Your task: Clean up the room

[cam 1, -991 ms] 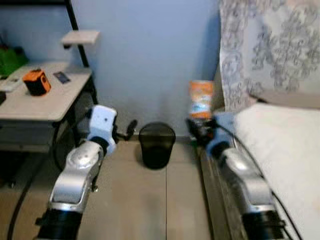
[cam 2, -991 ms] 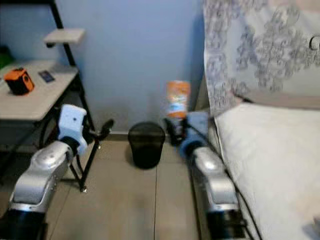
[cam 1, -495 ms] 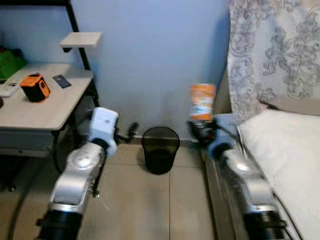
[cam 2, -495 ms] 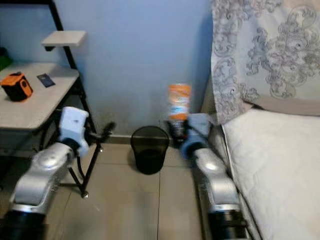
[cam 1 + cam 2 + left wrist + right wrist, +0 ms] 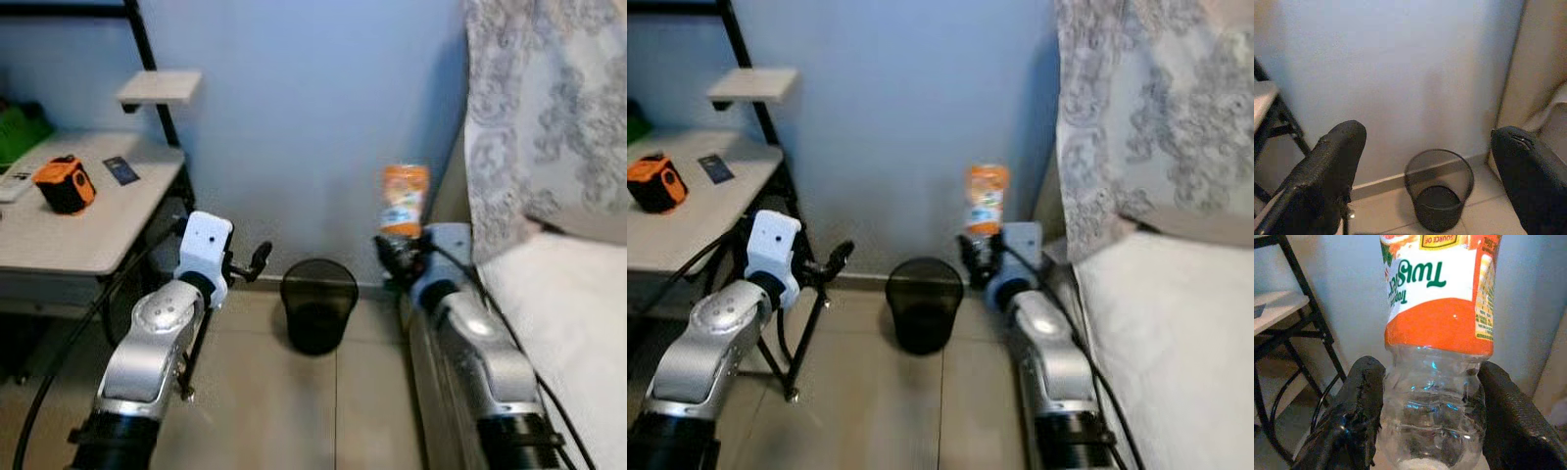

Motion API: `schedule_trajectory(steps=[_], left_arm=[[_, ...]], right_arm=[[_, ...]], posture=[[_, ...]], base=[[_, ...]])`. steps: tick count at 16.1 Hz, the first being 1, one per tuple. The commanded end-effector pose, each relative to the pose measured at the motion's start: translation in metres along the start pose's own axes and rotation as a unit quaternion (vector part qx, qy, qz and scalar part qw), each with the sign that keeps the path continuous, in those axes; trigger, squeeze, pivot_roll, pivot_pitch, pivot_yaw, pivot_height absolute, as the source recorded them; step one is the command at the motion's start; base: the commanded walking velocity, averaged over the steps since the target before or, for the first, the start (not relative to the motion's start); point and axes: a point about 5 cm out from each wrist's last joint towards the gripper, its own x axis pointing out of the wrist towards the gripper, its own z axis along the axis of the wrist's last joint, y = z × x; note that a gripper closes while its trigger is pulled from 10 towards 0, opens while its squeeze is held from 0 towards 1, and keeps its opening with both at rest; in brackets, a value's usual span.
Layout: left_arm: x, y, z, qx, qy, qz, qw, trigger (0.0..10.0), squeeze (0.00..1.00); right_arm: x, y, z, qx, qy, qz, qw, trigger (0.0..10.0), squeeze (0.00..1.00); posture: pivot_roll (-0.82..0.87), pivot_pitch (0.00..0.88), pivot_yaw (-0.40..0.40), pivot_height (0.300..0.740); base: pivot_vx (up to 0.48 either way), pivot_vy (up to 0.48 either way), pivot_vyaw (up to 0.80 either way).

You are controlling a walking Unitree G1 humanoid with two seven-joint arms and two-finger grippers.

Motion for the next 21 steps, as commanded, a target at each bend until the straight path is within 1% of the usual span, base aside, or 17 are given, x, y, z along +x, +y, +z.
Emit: schedule_trajectory(steps=[1,7,10,13,21], left_arm=[[-0.0017,0.0071,0.0020,0.008,0.001,0.010,1.000,10.0,0.00],[-0.0022,0.0055,0.0005,0.006,0.003,0.005,1.000,10.0,0.00],[-0.0028,0.0084,-0.0010,0.006,0.005,0.008,1.000,10.0,0.00],[-0.0025,0.0073,-0.0003,0.007,0.005,0.007,1.000,10.0,0.00],[-0.0017,0.0075,-0.0009,0.006,0.007,0.005,1.000,10.0,0.00]], right_arm=[[0.0034,0.0106,-0.0005,0.003,0.006,0.015,1.000,10.0,0.00],[0.0040,0.0068,-0.0002,0.002,0.010,0.005,1.000,10.0,0.00],[0.0054,0.0098,0.0001,0.002,0.010,0.007,1.000,10.0,0.00],[0.0054,0.0067,-0.0009,0.000,0.015,0.002,1.000,10.0,0.00],[0.0061,0.0070,-0.0019,-0.006,0.019,-0.002,1.000,10.0,0.00]], posture=[[0.00,0.000,-0.003,0.740],[-0.01,0.000,-0.003,0.740],[-0.01,0.000,0.000,0.740],[-0.01,0.000,0.004,0.740],[-0.01,0.000,0.006,0.740]], base=[[0.330,0.000,0.00],[0.331,0.000,0.00],[0.330,0.000,0.00],[0.331,0.000,0.00],[0.331,0.000,0.00]])
